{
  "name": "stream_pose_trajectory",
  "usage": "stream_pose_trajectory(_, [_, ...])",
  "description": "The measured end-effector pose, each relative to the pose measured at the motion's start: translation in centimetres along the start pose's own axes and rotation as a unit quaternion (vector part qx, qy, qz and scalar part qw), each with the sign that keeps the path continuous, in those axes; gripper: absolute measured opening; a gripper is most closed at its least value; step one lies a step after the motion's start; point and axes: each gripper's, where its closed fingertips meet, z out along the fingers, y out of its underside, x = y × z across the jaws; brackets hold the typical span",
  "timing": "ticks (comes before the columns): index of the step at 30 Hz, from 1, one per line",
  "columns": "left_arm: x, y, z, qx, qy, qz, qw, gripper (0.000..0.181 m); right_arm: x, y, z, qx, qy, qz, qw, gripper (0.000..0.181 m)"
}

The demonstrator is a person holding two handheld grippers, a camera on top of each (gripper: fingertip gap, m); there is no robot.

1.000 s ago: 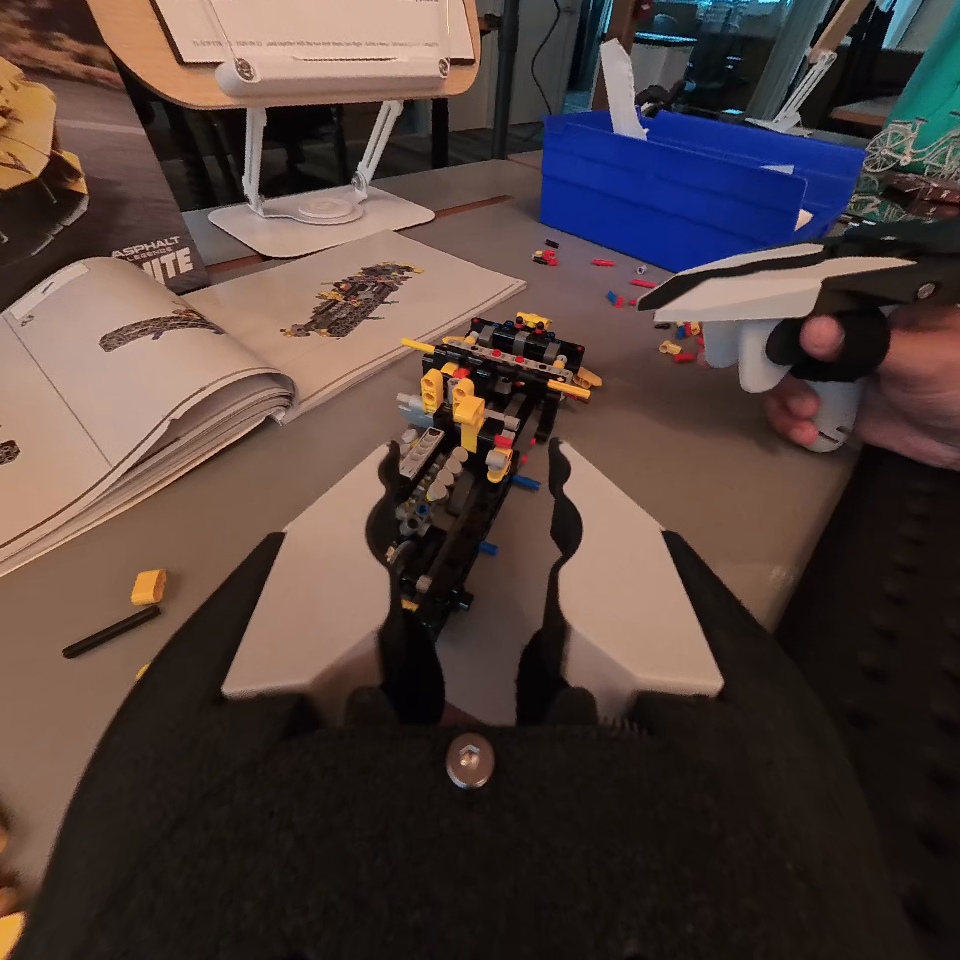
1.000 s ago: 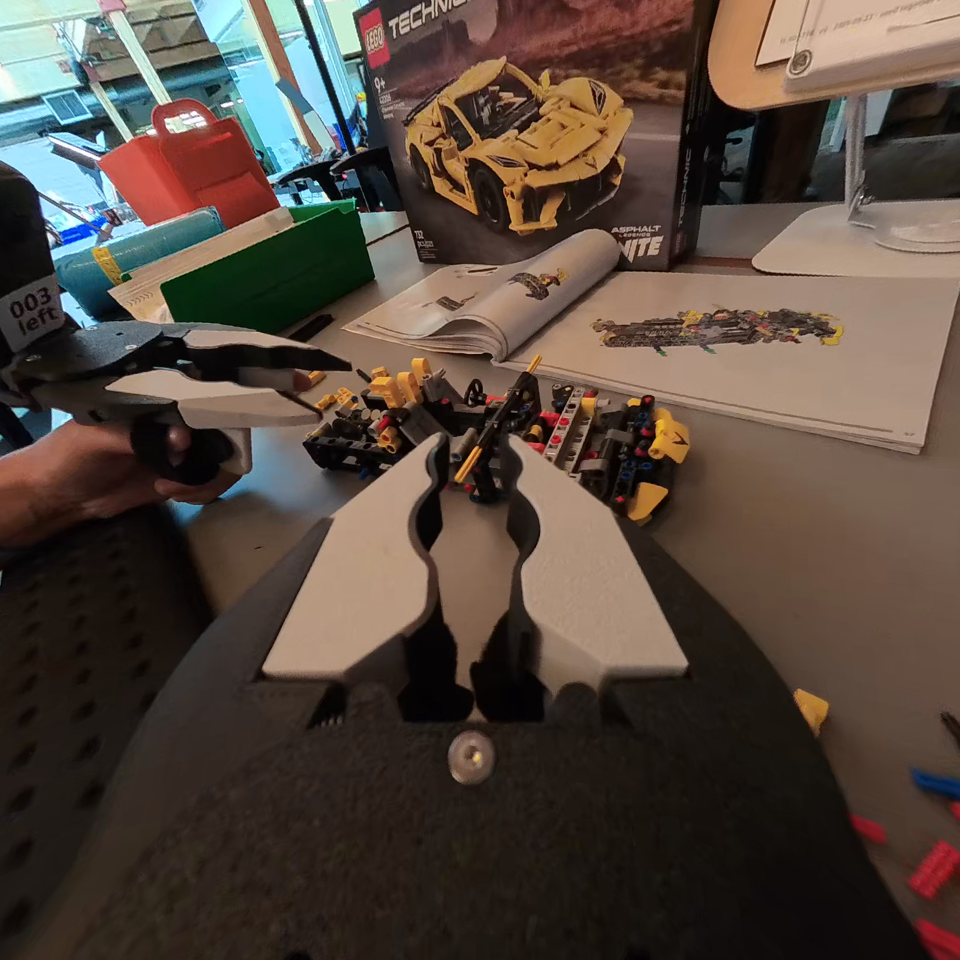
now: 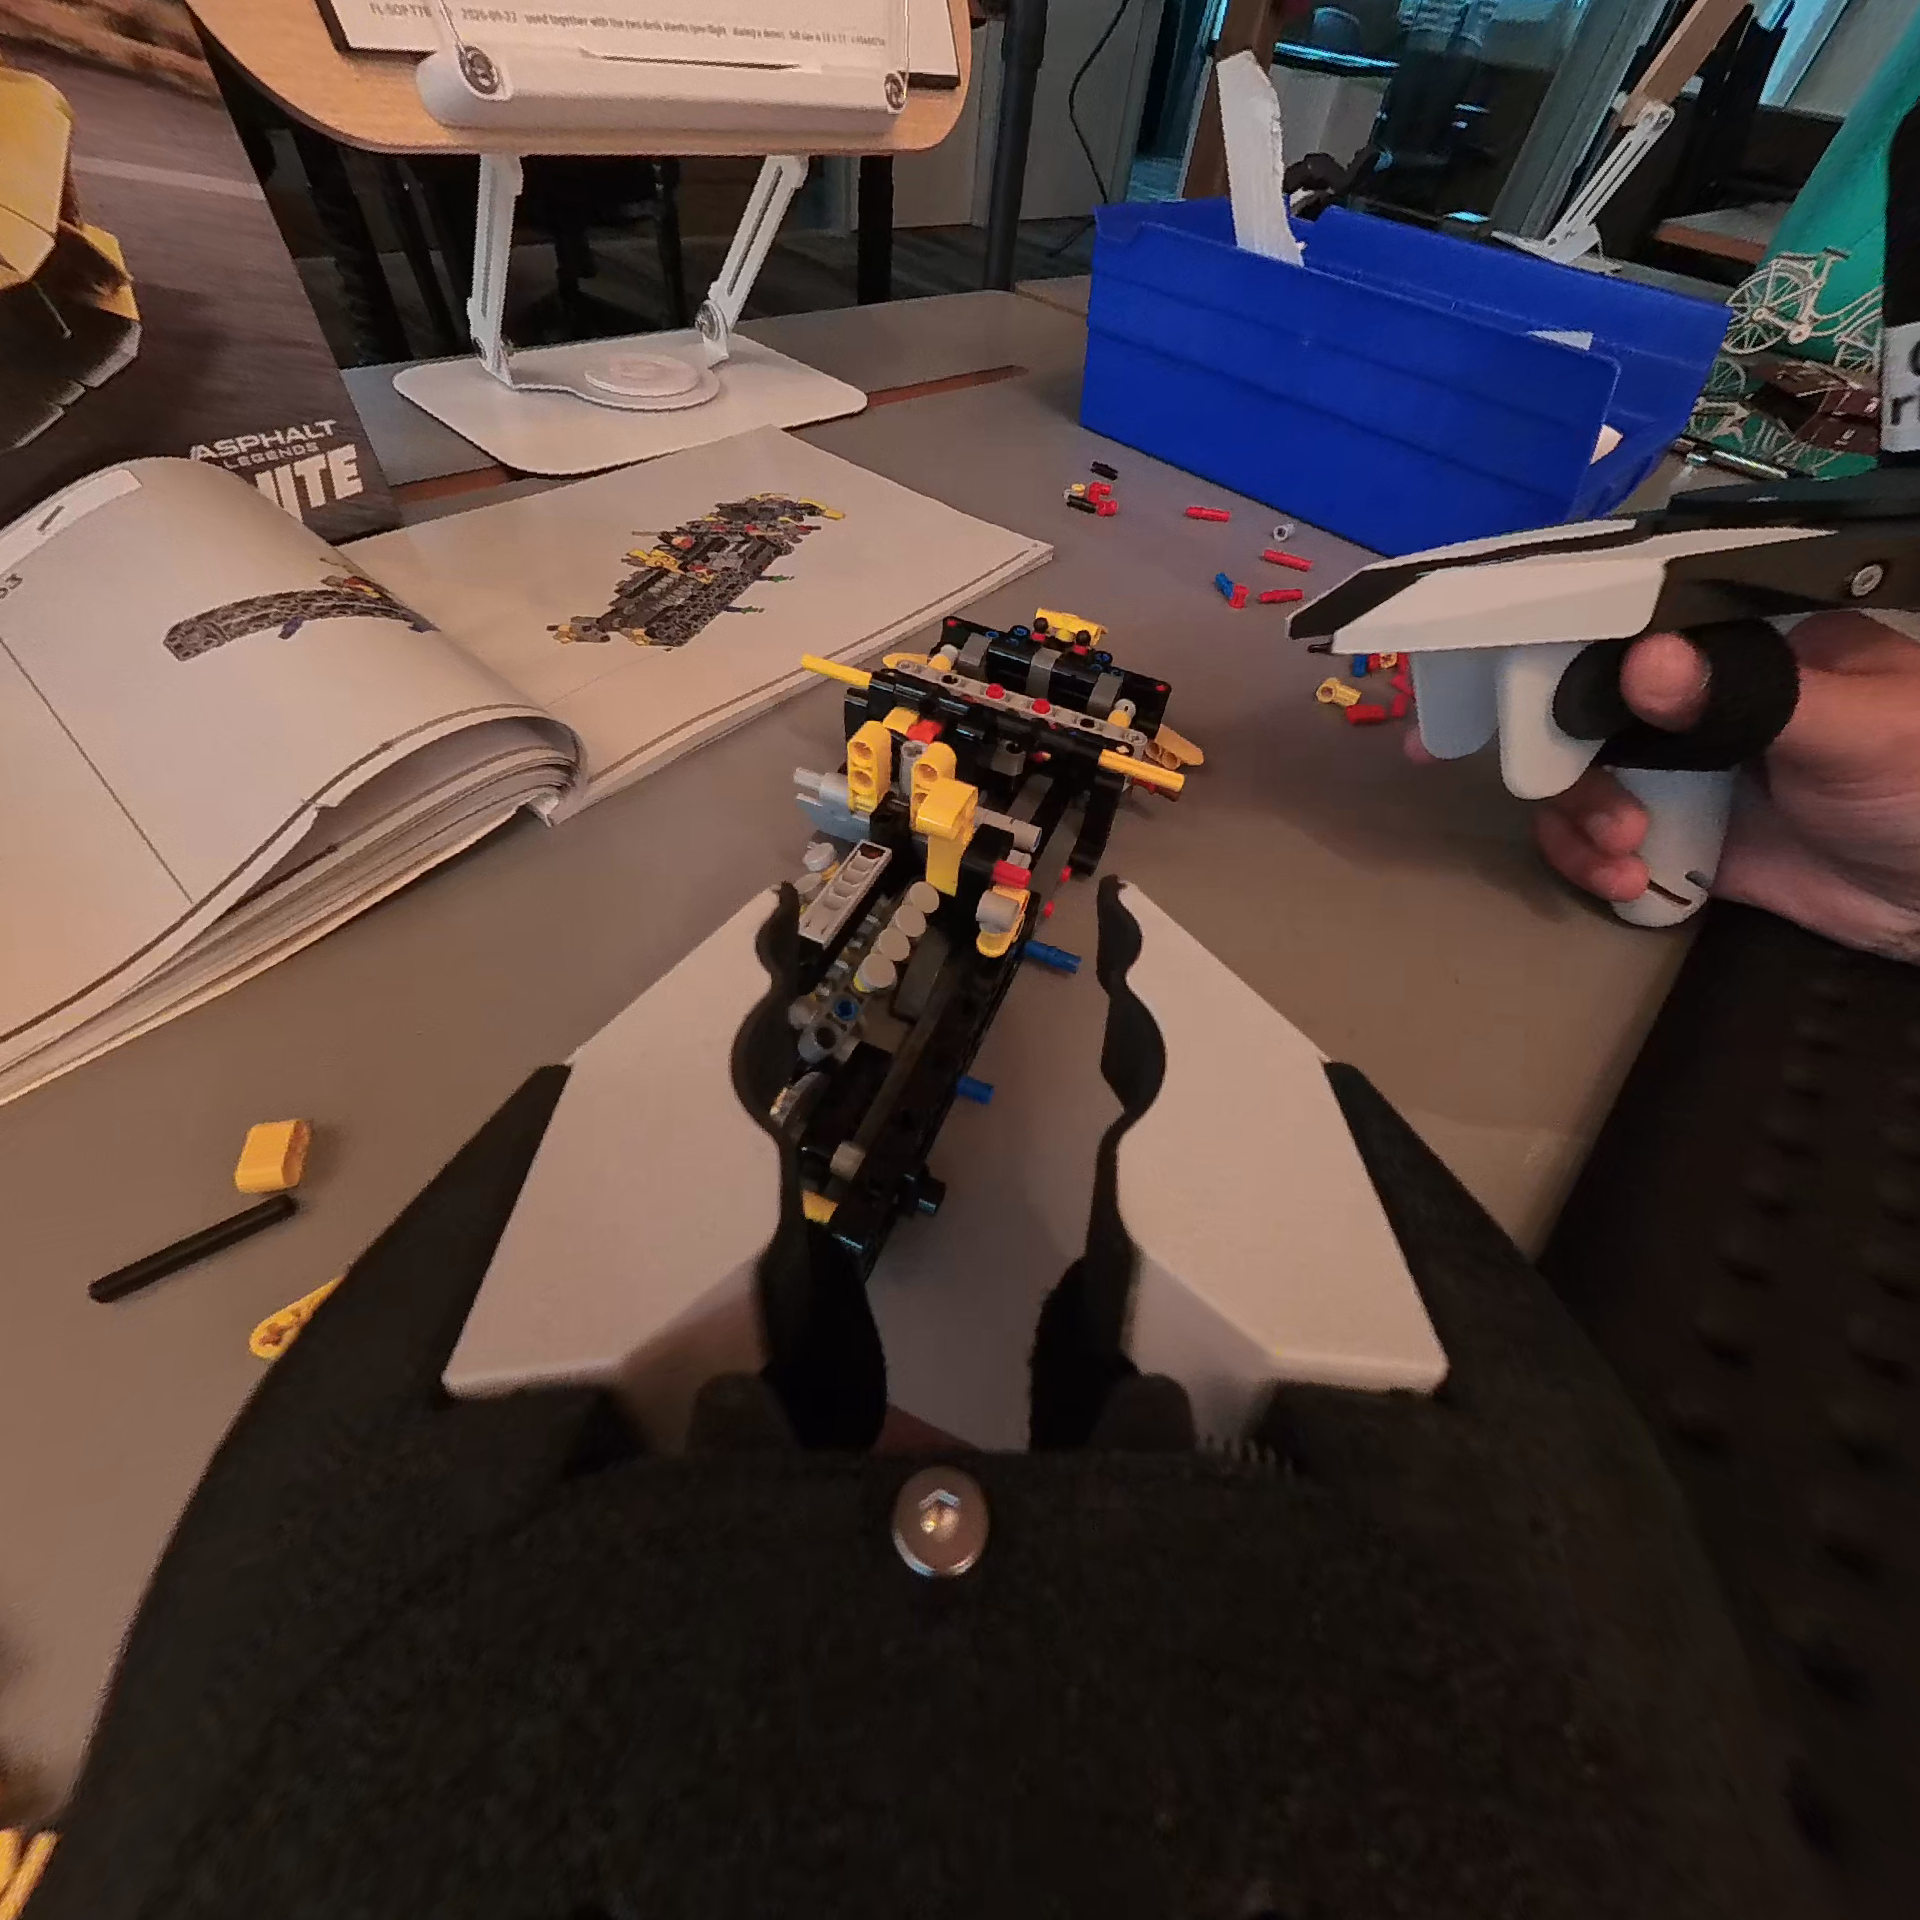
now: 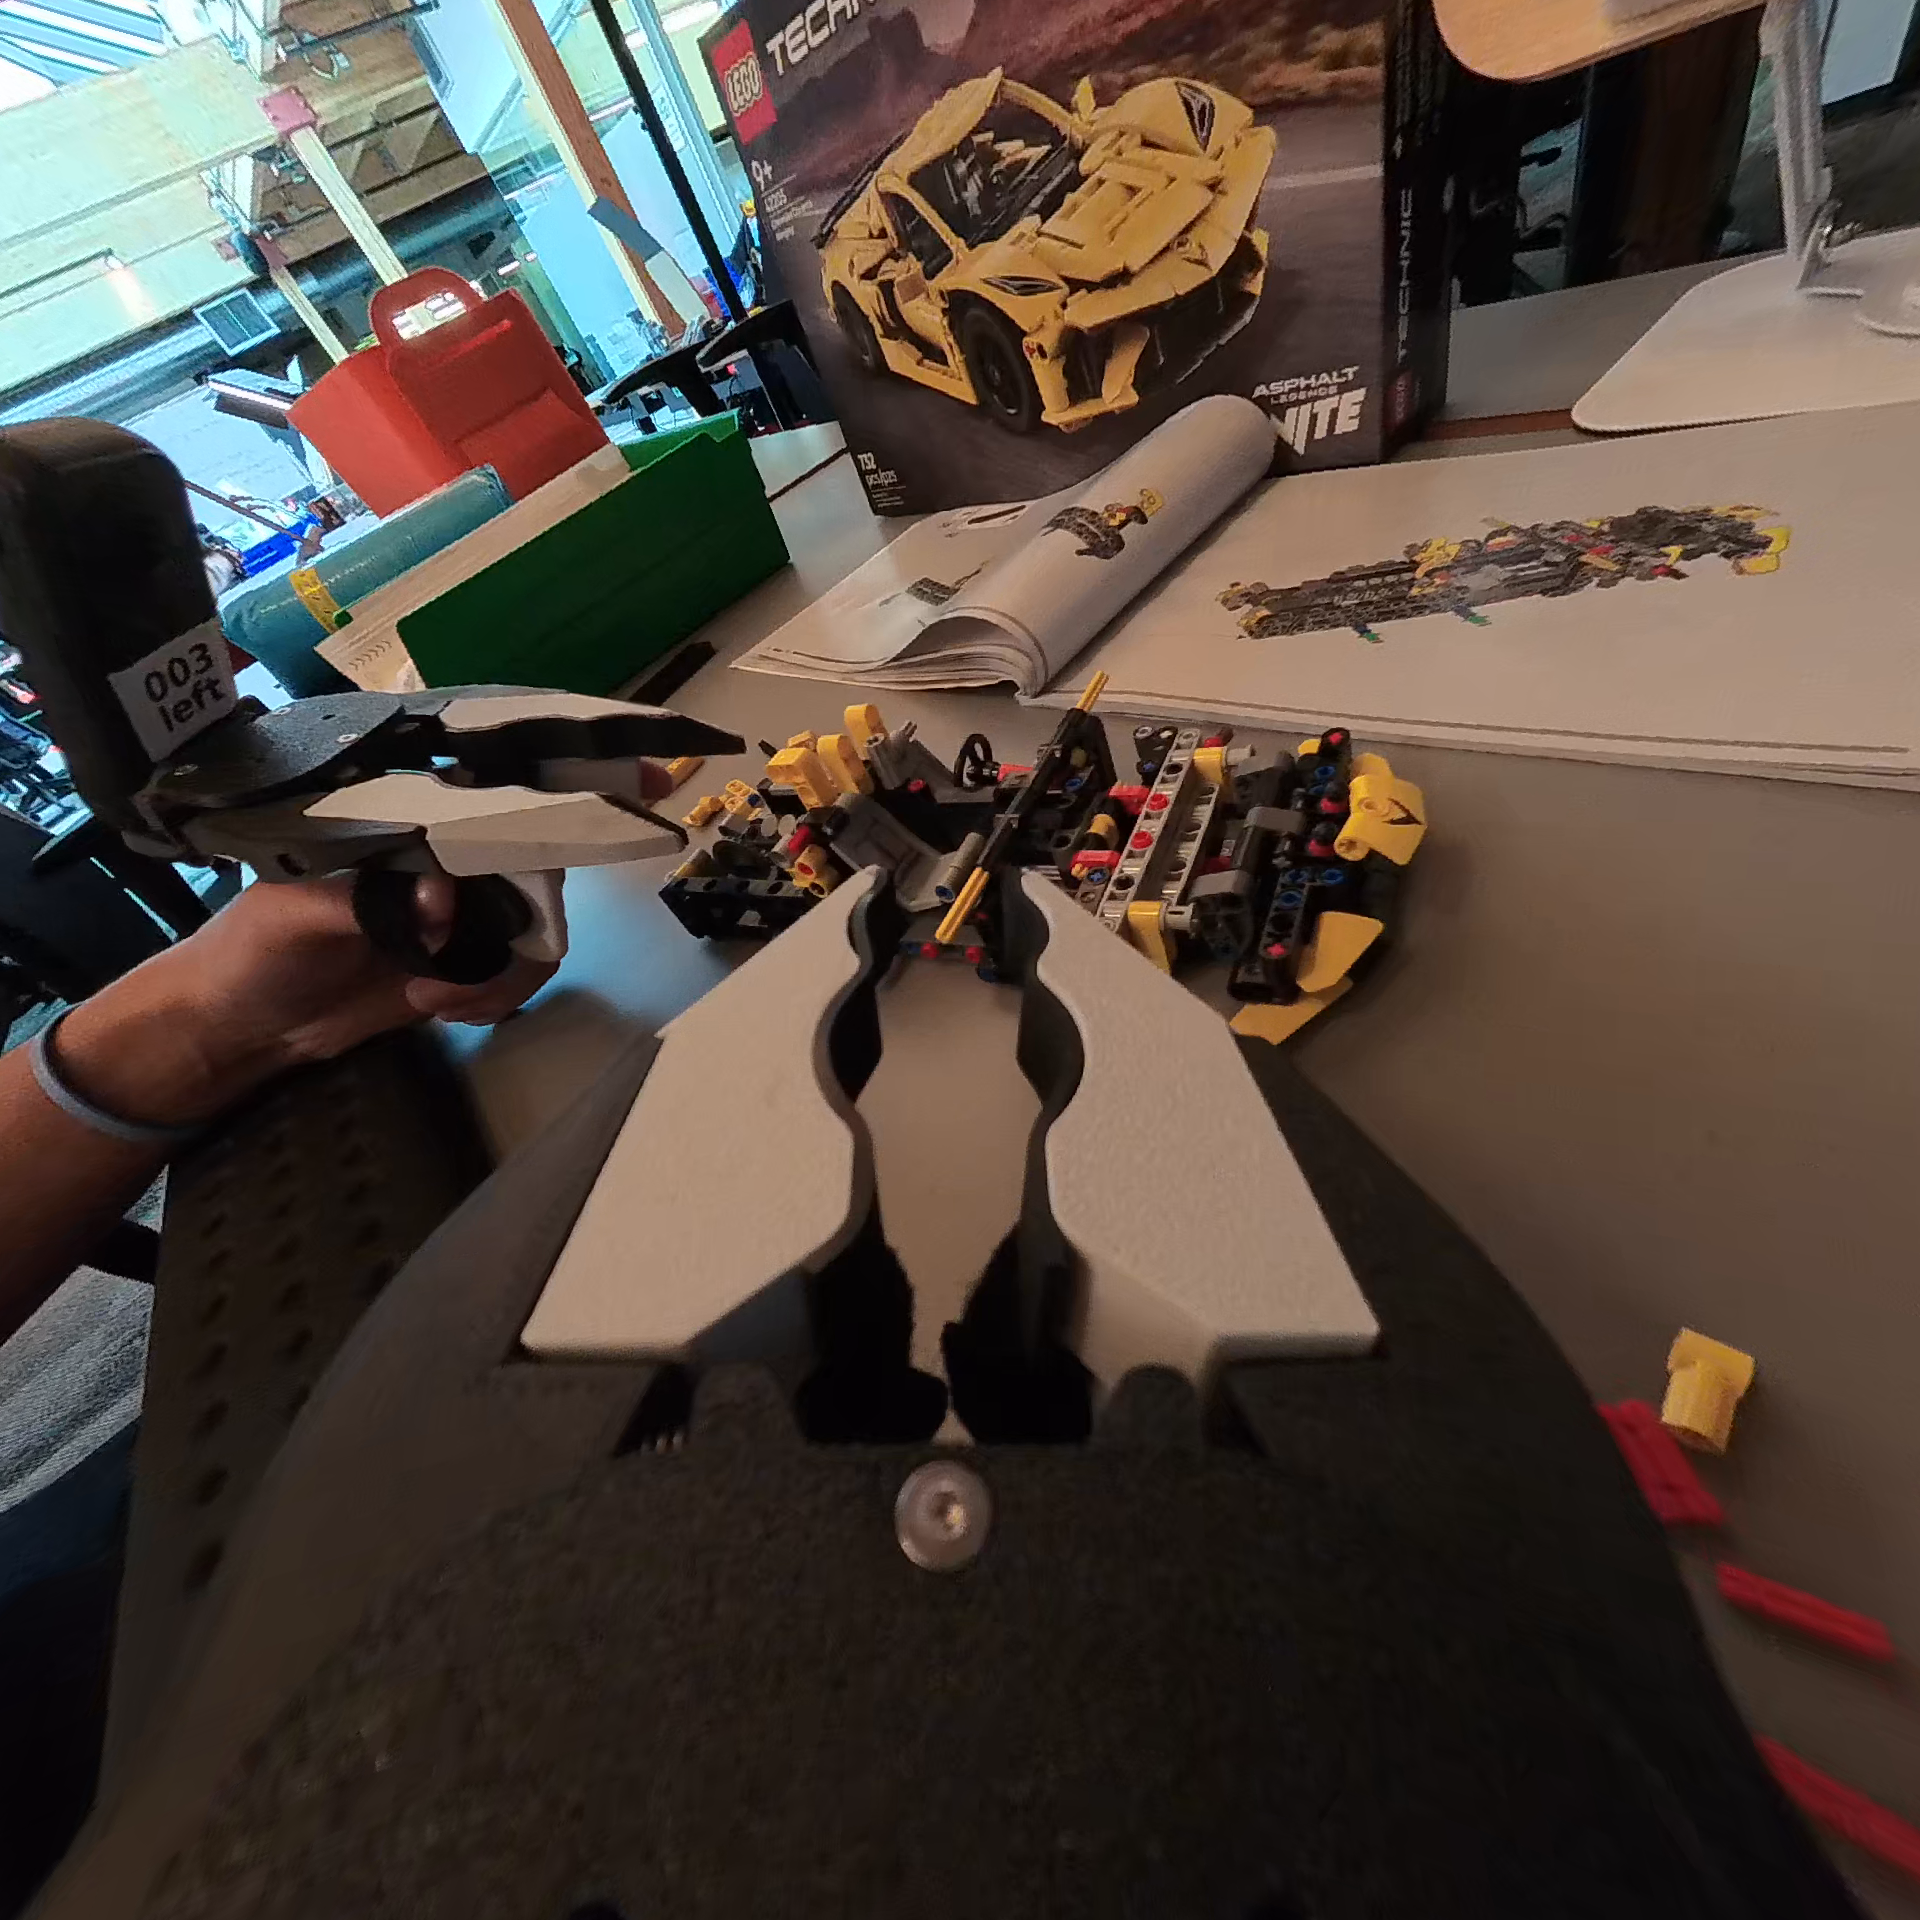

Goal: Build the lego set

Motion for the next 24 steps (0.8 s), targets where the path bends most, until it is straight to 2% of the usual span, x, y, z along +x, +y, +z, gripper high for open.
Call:
stream_pose_trajectory(9, [-0.1,0.0,-0.1,0.000,-0.003,-0.002,1.000,0.059,0.0,-0.1,0.1,-0.001,0.001,-0.003,1.000,0.020])
stream_pose_trajectory(11, [-0.8,-0.1,-0.1,0.002,-0.032,0.008,0.999,0.058,0.0,-0.3,0.0,-0.001,0.010,-0.018,1.000,0.019])
stream_pose_trajectory(12, [-1.7,-0.3,-0.3,0.008,-0.074,0.028,0.997,0.058,-0.5,-0.8,-0.2,0.007,0.012,-0.039,0.999,0.016])
stream_pose_trajectory(14, [-3.7,-1.0,-1.4,0.014,-0.163,0.069,0.984,0.046,-3.2,-2.2,-0.8,0.045,0.006,-0.120,0.992,0.005])
stream_pose_trajectory(16, [-5.9,-2.3,-3.3,0.043,-0.254,0.086,0.962,0.017,-6.5,-3.1,-1.5,0.087,0.021,-0.161,0.983,0.000])
stream_pose_trajectory(18, [-8.6,-2.3,-5.1,0.035,-0.334,0.069,0.940,0.001,-11.9,-2.8,-1.3,0.122,-0.012,-0.191,0.974,0.000])
stream_pose_trajectory(20, [-10.5,-1.6,-6.3,0.018,-0.380,0.046,0.924,0.001,-17.2,-2.5,0.4,0.143,-0.019,-0.257,0.956,0.000])
stream_pose_trajectory(22, [-11.7,-1.2,-7.5,0.014,-0.414,0.032,0.909,0.001,-22.2,-1.0,2.7,0.107,-0.017,-0.307,0.946,0.000])
stream_pose_trajectory(24, [-12.3,-1.2,-8.4,0.011,-0.440,0.039,0.897,0.001,-25.5,0.3,4.8,0.087,0.008,-0.340,0.936,0.000])
